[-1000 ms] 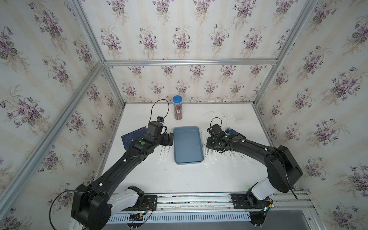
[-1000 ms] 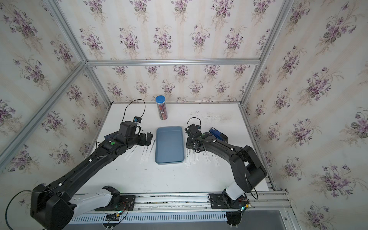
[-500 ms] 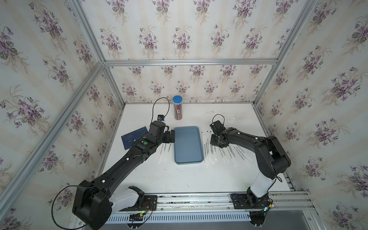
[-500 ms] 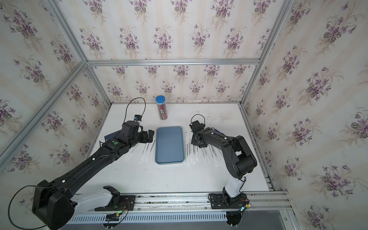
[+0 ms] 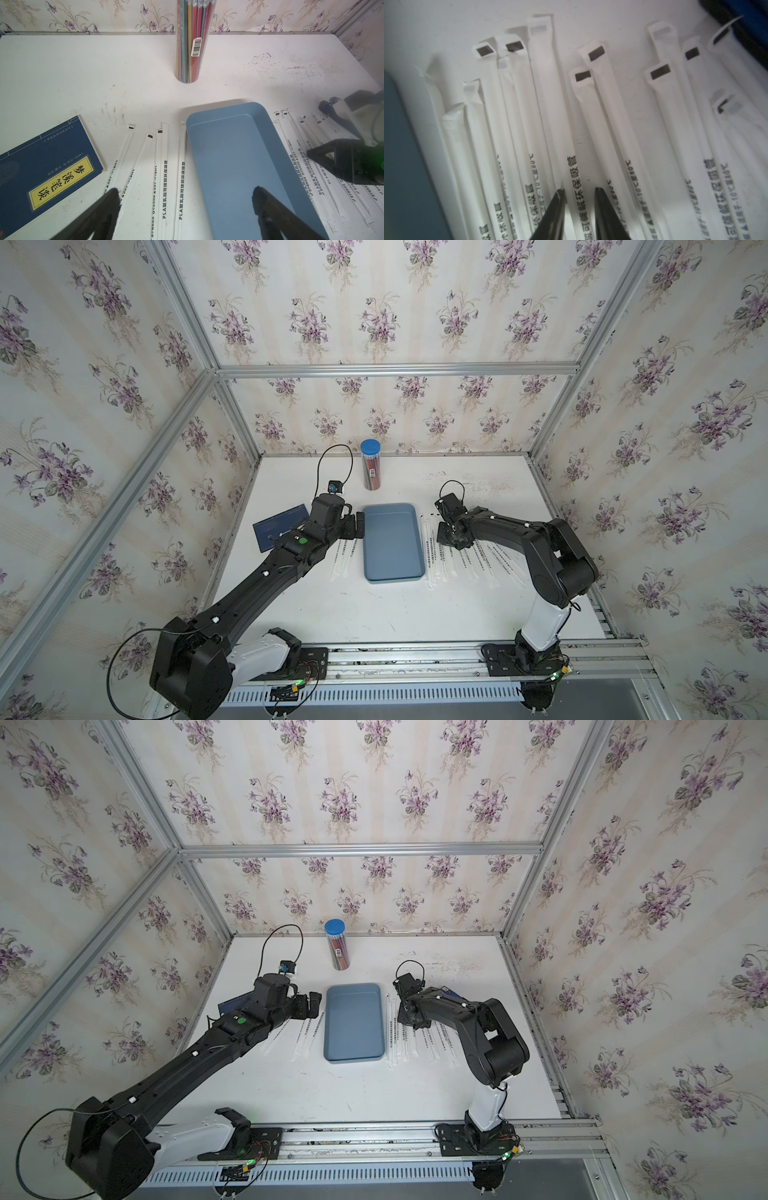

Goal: Put the straws into the storage box
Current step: Pick up the straw from the center of the board, then place the straw in the storage box.

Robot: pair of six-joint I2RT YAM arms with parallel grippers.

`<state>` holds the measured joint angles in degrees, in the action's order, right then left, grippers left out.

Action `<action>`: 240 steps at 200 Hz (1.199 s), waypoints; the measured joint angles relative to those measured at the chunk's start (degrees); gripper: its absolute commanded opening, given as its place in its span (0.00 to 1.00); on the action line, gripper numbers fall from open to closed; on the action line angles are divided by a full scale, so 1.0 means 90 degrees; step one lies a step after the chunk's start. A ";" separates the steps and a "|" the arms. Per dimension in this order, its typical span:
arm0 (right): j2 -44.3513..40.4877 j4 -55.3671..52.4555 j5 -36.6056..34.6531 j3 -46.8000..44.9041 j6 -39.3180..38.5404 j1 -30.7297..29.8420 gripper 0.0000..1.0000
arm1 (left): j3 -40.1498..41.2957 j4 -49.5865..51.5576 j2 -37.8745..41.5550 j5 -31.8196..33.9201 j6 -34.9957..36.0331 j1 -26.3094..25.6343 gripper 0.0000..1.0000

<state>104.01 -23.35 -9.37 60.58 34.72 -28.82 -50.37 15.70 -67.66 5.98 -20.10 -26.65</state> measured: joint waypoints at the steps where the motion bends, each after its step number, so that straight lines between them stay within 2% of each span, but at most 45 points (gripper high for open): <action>1: 0.0000 0.0000 0.0000 0.0000 0.0000 0.0000 0.24 | 0.0000 0.0000 0.0000 0.0000 0.0000 0.0000 1.00; 32: -0.0100 -0.0097 0.0024 -0.0017 0.0024 0.0000 0.18 | 0.0002 0.0002 0.0000 0.0080 0.0000 0.0000 1.00; 130: -0.0590 -0.0787 -0.0046 0.0357 0.0121 -0.0170 0.15 | 0.0085 0.0051 -0.0022 0.0580 0.0000 0.0000 1.00; 163: -0.0780 -0.1251 -0.0029 0.0724 0.0090 -0.0539 0.15 | 0.0236 0.0061 -0.0024 0.0733 -0.0015 0.0024 1.00; 202: -0.0787 -0.2030 0.0032 0.1654 0.0097 -0.0899 0.15 | 0.0498 0.0051 -0.0034 0.0707 -0.0185 0.0119 1.00; 240: 0.0068 -0.2419 0.0352 0.3245 0.0272 -0.1797 0.15 | 0.0665 -0.0005 -0.0032 0.0590 -0.0313 0.0209 1.00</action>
<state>104.62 -45.12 -6.20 89.78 37.17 -44.99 -44.38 15.66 -67.94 11.29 -22.92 -24.77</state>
